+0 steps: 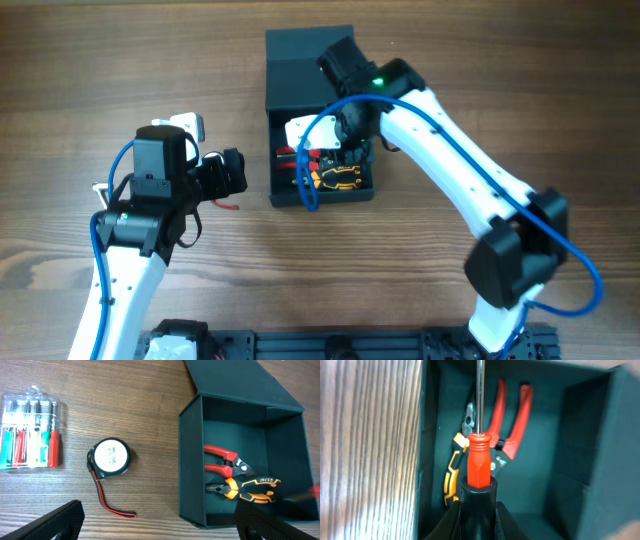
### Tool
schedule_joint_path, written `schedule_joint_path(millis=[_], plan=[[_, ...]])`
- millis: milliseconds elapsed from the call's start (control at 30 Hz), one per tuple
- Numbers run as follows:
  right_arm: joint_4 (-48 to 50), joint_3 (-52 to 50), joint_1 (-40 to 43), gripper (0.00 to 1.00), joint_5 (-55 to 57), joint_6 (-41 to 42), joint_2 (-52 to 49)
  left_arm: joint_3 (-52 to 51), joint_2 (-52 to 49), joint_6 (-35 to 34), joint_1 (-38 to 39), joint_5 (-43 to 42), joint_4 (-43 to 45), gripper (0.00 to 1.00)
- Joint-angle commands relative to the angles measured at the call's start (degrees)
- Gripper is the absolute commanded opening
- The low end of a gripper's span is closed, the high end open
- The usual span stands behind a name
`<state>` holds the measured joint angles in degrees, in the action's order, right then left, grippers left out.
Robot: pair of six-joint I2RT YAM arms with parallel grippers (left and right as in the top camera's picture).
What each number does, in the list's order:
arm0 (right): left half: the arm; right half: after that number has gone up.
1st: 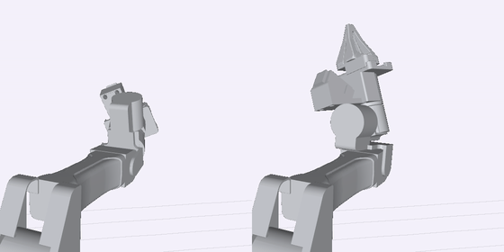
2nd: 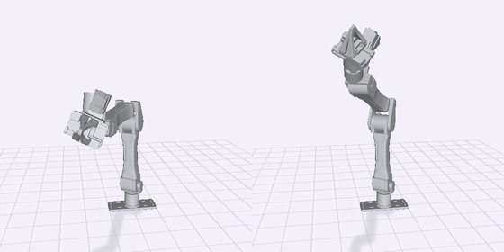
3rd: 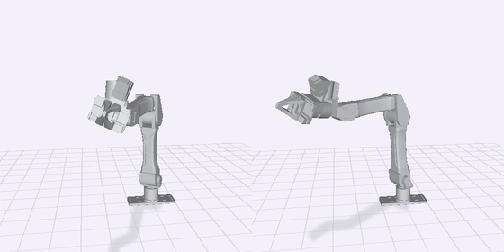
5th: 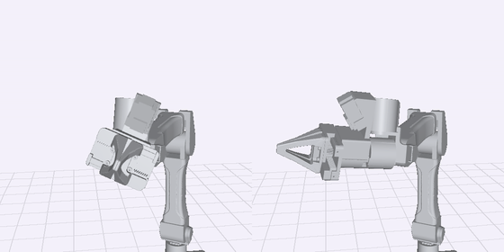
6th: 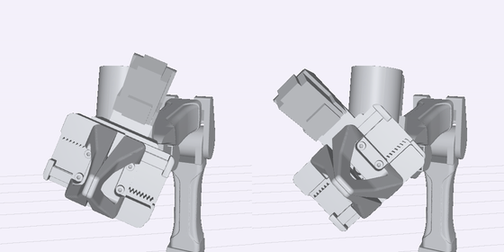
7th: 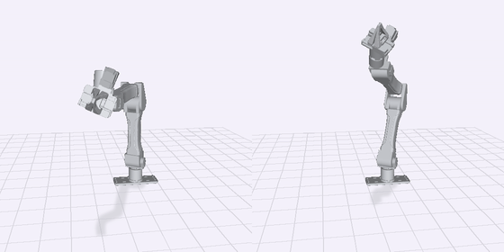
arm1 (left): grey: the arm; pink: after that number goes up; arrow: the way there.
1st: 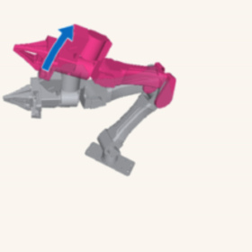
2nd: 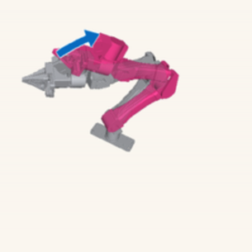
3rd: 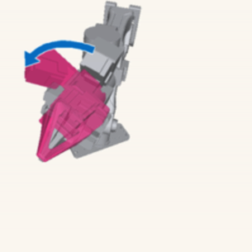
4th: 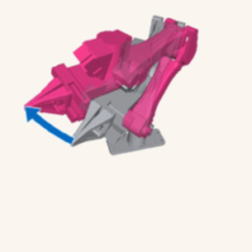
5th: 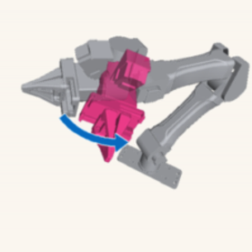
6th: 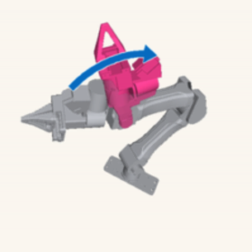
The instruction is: Pack container
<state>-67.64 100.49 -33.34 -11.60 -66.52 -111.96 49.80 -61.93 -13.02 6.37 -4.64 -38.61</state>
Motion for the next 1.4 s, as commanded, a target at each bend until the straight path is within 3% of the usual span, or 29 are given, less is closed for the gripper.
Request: schedule_joint_path(millis=[0,167,367,500,633,800,833,900,1033,1267,1367], plan=[[0.39,0.31,-0.07,0.08,-1.4,-0.96,-5.7,1.33,0.04,-0.74,0.28,-1.09,0.0,1.0],[1.38,0.31,-0.07,0.09,-1.42,1.38,-11.1,1.33,0.04,-0.74,0.28,-1.09,-0.02,1.0],[3.82,0.22,-0.07,0.45,-1.4,3.98,-11.74,1.33,0.04,-0.74,0.28,-1.09,-0.02,1.0],[3.89,0.22,-0.07,0.55,-1.4,4.87,-11.74,1.33,0.04,-0.74,0.28,-1.09,-0.02,1.0],[4.13,0.22,-0.07,0.58,-1.38,5.99,-11.74,1.33,0.04,-0.74,0.28,-1.09,-0.02,1.0],[4.76,2.64,0.11,0.66,-0.7,13.18,-10.36,1.33,0.07,0.85,0.28,-1.09,-0.02,1.0],[4.7,4.24,0.33,0.68,0.66,16.0,-9.49,1.33,0.13,1.6,0.28,-1.09,-0.2,1.0],[4.46,7.32,1.01,0.82,4.04,21.42,-7.63,1.73,0.52,1.68,0.26,-0.98,-0.98,1.0],[1.4,15.63,4.09,0.99,7.76,29.79,-2.95,8.98,0.35,1.68,0.22,3.15,-9.49,1.0],[2.25,22.16,16.15,1.0,6.23,44.5,9.31,34.18,-6.01,3.93,-4.61,5.57,-30.23,1.0],[1.99,22.16,22.32,1.0,6.23,49.07,12.46,39.06,-11.43,5.73,-7.45,5.55,-34.8,1.0]])
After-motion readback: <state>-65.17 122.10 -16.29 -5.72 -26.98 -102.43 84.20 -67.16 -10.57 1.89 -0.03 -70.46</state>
